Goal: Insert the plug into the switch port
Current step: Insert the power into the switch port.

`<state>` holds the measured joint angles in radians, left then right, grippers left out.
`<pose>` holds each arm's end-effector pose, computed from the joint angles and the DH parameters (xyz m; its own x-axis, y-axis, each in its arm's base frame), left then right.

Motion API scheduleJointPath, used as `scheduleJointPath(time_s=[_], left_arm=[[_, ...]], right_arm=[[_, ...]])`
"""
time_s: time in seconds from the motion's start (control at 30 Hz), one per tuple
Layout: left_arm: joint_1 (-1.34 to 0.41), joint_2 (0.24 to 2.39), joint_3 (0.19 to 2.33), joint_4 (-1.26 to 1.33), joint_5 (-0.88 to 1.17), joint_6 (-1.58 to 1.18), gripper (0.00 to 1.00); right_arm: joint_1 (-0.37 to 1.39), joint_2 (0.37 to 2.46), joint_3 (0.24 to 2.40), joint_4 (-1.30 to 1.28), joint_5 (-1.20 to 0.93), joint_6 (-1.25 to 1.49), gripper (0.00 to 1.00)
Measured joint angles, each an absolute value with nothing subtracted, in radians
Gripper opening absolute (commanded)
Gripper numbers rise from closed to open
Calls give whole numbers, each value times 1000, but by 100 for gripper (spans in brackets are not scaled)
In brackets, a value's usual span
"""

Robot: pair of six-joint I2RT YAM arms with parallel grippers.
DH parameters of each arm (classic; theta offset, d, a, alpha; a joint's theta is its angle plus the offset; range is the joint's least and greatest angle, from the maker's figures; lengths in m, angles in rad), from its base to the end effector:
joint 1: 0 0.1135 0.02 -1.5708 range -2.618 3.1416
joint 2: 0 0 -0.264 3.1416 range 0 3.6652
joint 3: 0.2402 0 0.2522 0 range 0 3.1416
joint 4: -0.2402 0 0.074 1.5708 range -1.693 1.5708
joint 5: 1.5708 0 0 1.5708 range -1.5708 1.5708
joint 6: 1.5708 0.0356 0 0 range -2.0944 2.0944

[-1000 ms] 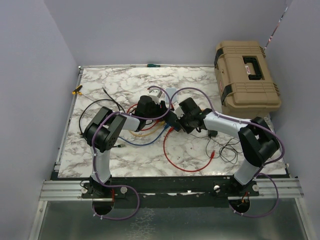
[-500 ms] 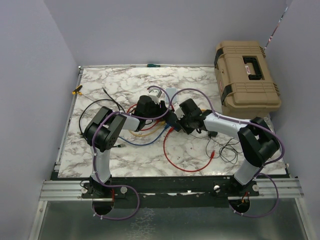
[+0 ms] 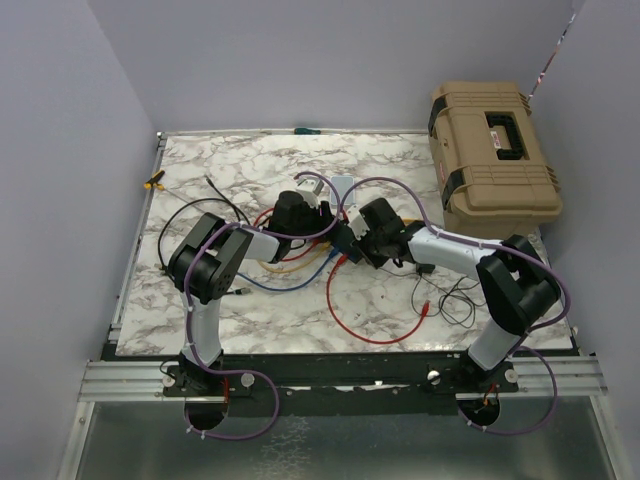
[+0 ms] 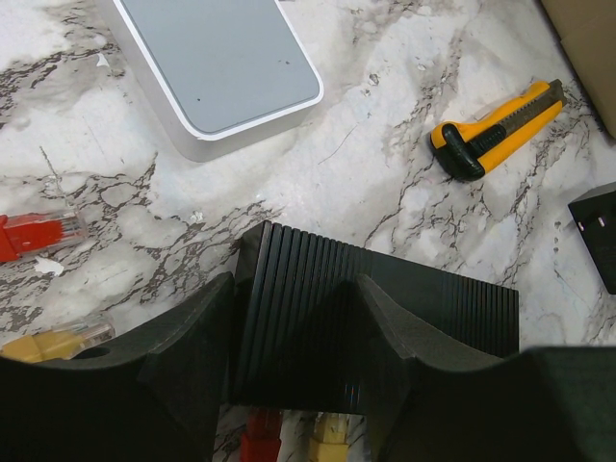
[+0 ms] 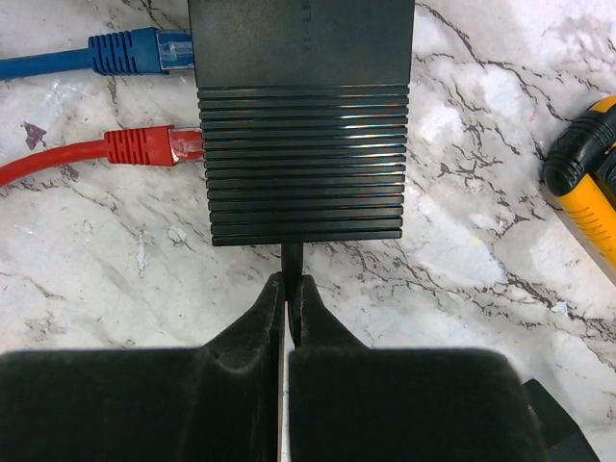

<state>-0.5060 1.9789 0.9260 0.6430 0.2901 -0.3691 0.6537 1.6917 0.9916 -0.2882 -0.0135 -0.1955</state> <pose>0.3426 -0.2015 0.1296 -0.5754 -0.0764 -0.8143 0.5214 0.7328 -0.4372 0.2681 0.2060 0.1721 -0.5310 -0.6515 -0.5418 -0.7310 0.6756 -0.0958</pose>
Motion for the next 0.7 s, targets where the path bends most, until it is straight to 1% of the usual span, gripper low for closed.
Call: scheduleJointPath(time_s=[0.7], left_arm=[[-543,1978,900,700,241,-401,51]], right_arm=[[654,1678,972,-277,-8,-204,1]])
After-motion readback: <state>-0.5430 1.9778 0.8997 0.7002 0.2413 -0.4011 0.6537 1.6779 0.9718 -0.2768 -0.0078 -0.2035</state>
